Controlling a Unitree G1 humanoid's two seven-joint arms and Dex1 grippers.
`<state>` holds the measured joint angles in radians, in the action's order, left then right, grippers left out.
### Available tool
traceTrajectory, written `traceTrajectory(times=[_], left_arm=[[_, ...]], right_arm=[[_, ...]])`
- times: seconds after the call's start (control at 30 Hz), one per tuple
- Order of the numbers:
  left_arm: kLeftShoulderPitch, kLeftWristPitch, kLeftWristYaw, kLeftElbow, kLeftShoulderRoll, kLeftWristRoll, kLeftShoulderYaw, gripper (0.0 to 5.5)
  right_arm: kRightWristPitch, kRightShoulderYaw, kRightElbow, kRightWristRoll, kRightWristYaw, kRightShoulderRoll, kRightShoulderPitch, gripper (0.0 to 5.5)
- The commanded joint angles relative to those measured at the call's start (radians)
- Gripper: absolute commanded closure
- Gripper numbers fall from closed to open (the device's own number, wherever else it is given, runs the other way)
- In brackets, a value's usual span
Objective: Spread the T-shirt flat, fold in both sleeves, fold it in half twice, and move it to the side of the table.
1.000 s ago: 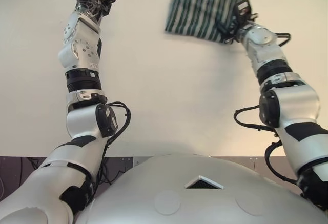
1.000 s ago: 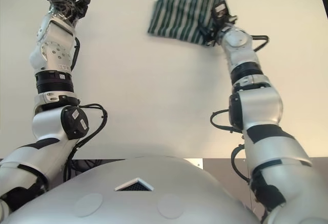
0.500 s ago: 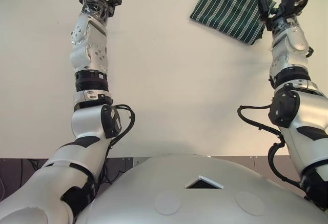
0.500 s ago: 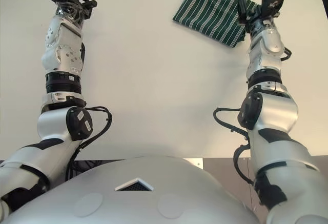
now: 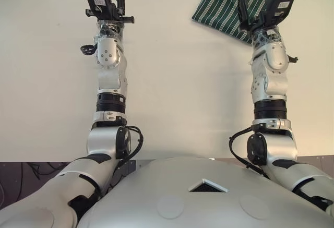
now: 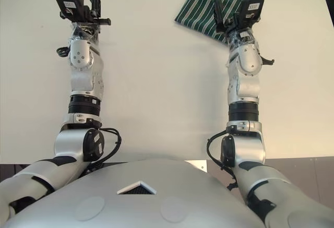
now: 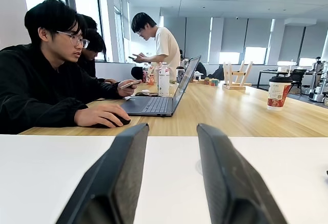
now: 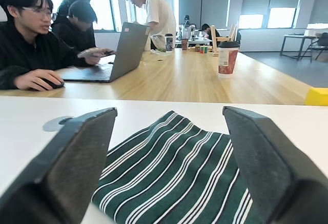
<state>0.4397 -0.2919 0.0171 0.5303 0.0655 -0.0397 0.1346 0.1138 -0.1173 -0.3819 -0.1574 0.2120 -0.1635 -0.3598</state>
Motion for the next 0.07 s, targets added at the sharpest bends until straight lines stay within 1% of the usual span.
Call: traceTrajectory(times=[0.03,0.07], left_arm=[[0.037,-0.020,-0.009,0.029,0.003,0.007,-0.006,3.78],[0.040,-0.019,-0.005,0.035,0.001,-0.005,-0.002,3.78]], right_arm=[[-0.010,0.014,-0.008,0.011,-0.017,0.028,-0.028,1.72],[-0.006,0.019,-0.017,0.015,-0.019,0.031,-0.029,1.72]])
